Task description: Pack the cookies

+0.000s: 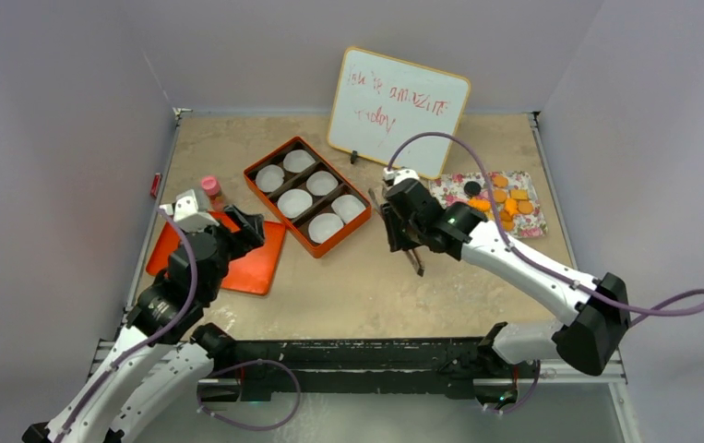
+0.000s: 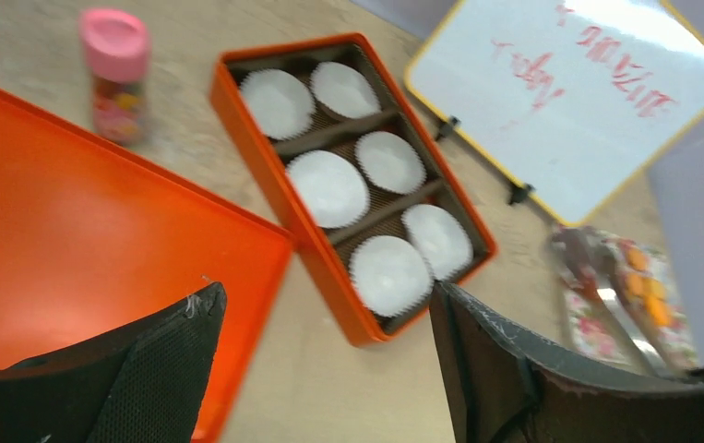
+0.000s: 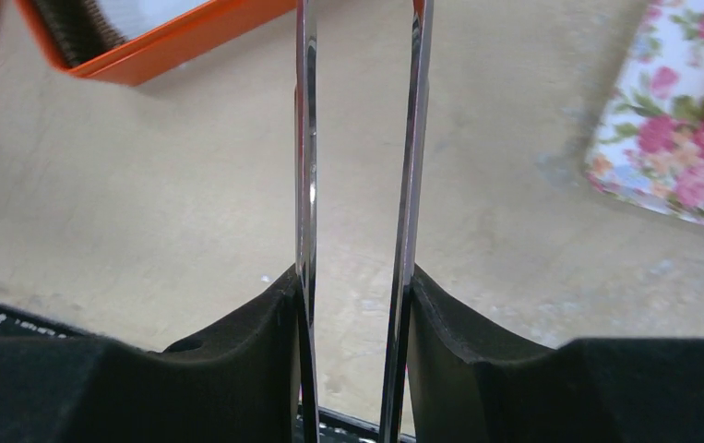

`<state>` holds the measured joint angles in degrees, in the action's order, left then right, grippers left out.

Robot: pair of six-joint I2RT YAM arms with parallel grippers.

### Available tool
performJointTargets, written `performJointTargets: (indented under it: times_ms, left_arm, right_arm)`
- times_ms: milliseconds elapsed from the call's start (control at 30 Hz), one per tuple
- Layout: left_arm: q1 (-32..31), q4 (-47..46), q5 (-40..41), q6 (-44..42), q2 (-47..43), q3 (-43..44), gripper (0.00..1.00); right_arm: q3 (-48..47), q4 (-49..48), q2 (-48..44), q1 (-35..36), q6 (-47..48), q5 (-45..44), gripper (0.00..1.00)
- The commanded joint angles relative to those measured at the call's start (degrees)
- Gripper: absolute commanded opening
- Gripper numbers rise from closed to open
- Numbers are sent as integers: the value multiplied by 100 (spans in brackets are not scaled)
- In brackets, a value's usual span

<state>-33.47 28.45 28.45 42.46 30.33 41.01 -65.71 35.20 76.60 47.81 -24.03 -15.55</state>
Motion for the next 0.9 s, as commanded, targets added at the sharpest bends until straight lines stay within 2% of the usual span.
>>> performJointTargets:
  times_ms: [0, 167, 367, 867]
  left_arm:
    - [15, 524, 1062, -1131, -345, 57, 81]
    - [15, 713, 1360, -1232, -728, -32, 82]
    - [9, 625, 1700, -1393, -1021, -98, 83]
    - [14, -52, 1148, -2218, -519, -330, 89]
  right_arm:
    - [-108, 539, -540, -610, 185, -167, 42]
    - [-5, 843, -844, -1206, 346, -44, 42]
    - [418, 681, -1007, -1651, 557, 61, 44]
    - [347, 1335, -669, -2685, 156, -53, 46]
